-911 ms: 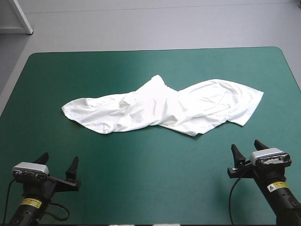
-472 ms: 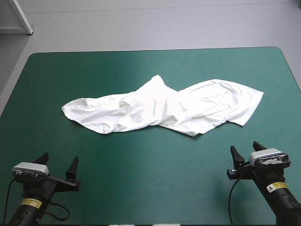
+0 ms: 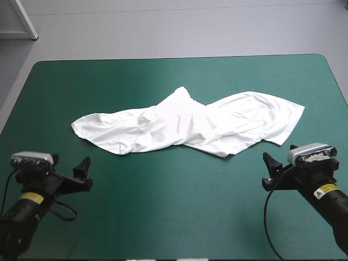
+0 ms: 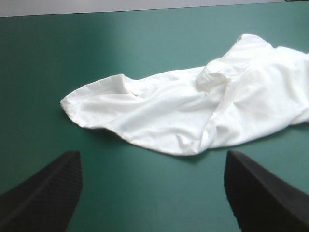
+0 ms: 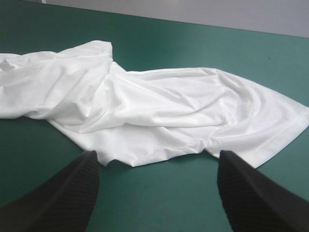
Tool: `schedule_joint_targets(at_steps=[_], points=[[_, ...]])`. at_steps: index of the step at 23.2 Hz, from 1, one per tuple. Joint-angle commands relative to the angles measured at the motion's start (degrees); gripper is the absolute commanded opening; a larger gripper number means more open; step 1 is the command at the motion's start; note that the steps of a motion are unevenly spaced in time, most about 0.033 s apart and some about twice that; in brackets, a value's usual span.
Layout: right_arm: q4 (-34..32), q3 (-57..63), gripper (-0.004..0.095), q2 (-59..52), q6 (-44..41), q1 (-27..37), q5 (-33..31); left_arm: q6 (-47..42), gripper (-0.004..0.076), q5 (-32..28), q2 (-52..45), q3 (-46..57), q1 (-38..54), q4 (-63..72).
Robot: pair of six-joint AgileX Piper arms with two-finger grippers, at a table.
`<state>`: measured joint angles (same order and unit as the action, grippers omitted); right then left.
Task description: Fold the cloth
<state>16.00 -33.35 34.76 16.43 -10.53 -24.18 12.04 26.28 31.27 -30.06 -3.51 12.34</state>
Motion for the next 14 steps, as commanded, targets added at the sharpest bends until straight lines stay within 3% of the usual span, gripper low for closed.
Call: schedule_joint_targets(at_steps=[1, 5, 8, 14], points=[[-2.22, -7.69, 0.0648, 4.99, -2.97, 0.05, -4.71, -1.31, 0.0577, -4.19, 10.07, -8.87, -0.27, 1.01], [-2.76, -13.15, 0.0648, 10.21, -3.37, 0.05, -11.94, -1.43, 0.0577, -4.36, 27.37, -19.93, -0.17, 0.22], [-4.07, -14.11, 0.0648, 10.97, -4.61, 0.05, -14.24, -2.64, 0.0577, -6.25, 39.74, -25.86, 1.80, 1.50], [-4.65, -14.11, 0.0648, 10.97, -6.42, 0.05, -17.28, -2.55, 0.0577, -4.15, 57.81, -34.29, 9.12, 4.13]])
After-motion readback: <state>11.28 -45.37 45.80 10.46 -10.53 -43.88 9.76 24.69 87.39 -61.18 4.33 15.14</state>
